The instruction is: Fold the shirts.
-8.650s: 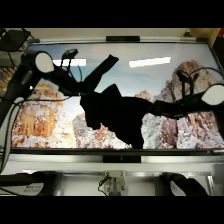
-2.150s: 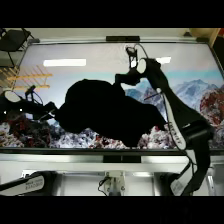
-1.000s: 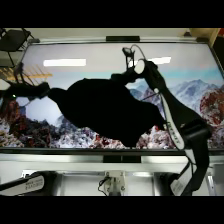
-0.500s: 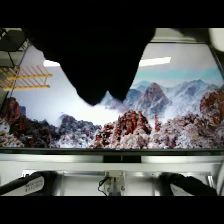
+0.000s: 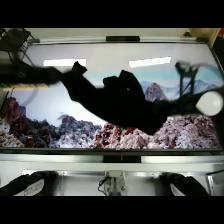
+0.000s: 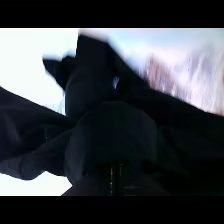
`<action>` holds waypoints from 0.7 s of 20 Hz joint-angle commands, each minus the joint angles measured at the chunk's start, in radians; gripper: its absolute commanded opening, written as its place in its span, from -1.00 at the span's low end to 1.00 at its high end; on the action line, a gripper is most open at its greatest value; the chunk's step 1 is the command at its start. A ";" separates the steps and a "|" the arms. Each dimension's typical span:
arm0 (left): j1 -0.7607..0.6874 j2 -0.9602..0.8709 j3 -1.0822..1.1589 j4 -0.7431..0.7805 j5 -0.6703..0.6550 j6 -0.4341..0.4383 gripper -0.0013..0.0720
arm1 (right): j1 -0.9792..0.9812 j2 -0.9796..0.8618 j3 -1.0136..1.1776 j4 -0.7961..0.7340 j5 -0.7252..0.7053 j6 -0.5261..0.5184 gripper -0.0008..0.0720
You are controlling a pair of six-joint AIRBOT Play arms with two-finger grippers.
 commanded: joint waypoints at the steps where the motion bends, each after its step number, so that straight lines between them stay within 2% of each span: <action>1: -0.140 0.005 -0.354 0.031 0.100 0.024 -0.85 | 0.000 0.028 -0.299 -0.018 -0.140 0.056 0.01; 2: -0.153 0.005 -0.397 0.031 0.106 0.024 -0.85 | 0.000 0.018 -0.288 -0.034 -0.156 0.049 0.79; 5: -0.141 0.008 -0.408 0.057 0.101 0.024 -0.85 | 0.000 0.013 -0.143 -0.105 -0.198 -0.004 0.78; 9: -0.095 0.009 -0.370 0.057 0.102 0.024 -0.85 | 0.169 -0.070 -0.030 -0.023 -0.250 -0.071 0.78; 14: -0.046 0.008 -0.367 0.057 0.095 0.024 -0.85 | 0.468 -0.378 -0.031 0.010 -0.347 -0.120 0.78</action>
